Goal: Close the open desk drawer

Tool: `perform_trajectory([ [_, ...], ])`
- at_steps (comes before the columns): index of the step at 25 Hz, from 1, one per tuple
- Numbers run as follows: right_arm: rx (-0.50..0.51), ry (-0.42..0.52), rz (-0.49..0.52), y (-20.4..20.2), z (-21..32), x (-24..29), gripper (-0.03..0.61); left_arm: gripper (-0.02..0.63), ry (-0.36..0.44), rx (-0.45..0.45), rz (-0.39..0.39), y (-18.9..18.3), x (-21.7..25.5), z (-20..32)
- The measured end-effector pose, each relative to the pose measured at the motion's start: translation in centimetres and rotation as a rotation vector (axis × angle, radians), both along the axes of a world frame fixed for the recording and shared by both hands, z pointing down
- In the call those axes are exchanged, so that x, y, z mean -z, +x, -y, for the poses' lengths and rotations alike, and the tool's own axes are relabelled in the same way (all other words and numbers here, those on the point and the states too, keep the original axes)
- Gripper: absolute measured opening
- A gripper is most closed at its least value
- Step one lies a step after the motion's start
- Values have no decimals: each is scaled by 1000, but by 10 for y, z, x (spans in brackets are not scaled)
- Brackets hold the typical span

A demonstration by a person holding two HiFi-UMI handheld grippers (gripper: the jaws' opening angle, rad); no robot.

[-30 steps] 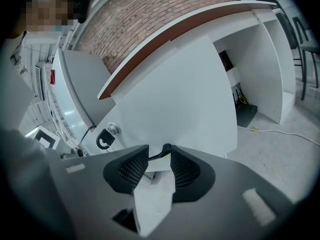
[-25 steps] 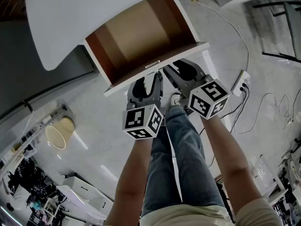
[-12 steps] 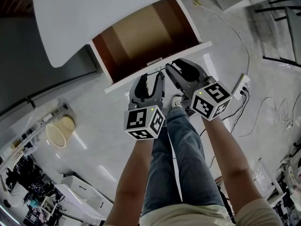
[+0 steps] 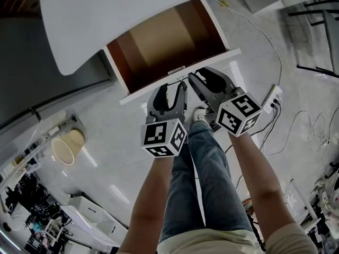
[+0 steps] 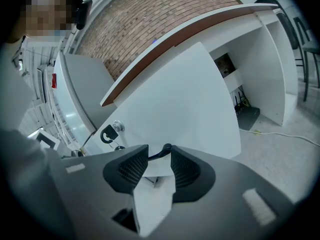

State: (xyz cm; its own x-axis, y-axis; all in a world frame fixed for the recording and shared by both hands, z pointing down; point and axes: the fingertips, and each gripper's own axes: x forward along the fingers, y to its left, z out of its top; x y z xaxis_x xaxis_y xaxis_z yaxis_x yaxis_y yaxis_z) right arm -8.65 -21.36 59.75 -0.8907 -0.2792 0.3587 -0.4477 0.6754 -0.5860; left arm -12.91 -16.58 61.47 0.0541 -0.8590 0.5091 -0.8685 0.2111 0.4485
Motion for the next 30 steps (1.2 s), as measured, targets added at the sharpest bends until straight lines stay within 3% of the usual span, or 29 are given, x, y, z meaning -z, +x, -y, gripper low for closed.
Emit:
perform_trajectory([
  [30, -2, 8, 1, -14, 17, 3, 146, 209, 11, 15, 2, -14, 4, 17],
])
